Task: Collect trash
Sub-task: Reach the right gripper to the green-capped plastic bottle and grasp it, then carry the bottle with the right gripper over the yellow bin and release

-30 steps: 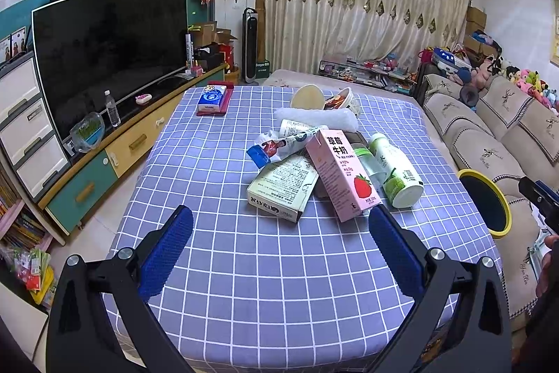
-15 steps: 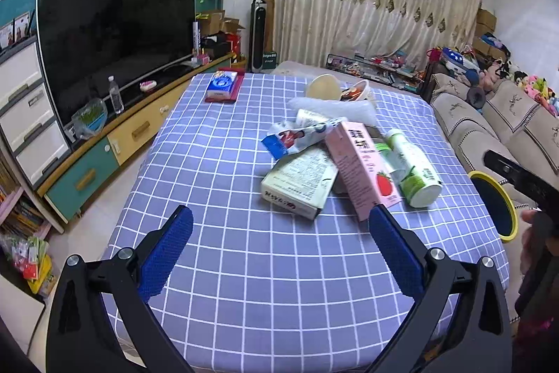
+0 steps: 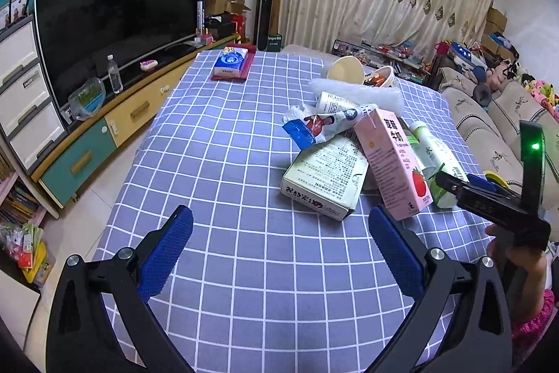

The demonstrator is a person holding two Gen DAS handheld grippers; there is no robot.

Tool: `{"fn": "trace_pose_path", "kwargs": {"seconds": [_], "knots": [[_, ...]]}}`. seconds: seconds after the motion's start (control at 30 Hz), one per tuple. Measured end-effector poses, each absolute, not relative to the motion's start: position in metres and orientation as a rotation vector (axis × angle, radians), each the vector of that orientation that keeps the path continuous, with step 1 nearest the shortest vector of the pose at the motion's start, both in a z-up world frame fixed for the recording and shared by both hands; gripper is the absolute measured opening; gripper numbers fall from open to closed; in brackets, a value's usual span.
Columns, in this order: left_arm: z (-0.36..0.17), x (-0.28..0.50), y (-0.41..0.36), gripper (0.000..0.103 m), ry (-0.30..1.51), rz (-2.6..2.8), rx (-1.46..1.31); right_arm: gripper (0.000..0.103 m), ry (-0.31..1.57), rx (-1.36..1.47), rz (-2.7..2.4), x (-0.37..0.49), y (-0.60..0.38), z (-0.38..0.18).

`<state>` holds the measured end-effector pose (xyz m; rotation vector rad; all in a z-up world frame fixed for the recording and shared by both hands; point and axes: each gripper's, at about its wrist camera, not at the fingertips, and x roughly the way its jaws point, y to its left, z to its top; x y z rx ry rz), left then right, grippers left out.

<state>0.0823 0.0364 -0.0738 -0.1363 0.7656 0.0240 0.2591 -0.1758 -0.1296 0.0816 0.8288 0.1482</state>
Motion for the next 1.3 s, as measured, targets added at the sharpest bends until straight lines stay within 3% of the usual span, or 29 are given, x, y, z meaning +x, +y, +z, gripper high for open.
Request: {"fn": "trace_pose_path", "kwargs": {"seconds": [0.2,0.43,0.47,0.5,0.53,1.03,1.3], "knots": [[-0.082,0.092,0.037,0.099,0.779,0.022,-0.143,0.071,0.854,0.070,0.135,0.264,-0.173,-0.141],[-0.087,0.097,0.034,0.099,0.797,0.012,-0.148,0.069,0.854,0.118,0.139,0.265,-0.184,-0.146],[-0.088,0.097,0.033,0.099,0.798,0.009,-0.146,0.065,0.858,0.122,0.143,0.265,-0.184,-0.147],[-0.088,0.097,0.032,0.099,0.798,0.007,-0.142,0.054,0.864,0.122,0.150,0.265,-0.183,-0.149],[-0.088,0.097,0.030,0.099,0.797,0.006,-0.138,0.052,0.873,0.121,0.155,0.267,-0.183,-0.150],[-0.093,0.094,0.028,0.099,0.812,-0.007,-0.143,0.049,0.651,0.172,0.181,0.227,-0.209,-0.081],[-0.093,0.093,0.027,0.099,0.814,-0.010,-0.142,0.049,0.624,0.187,0.203,0.216,-0.212,-0.063]]}}
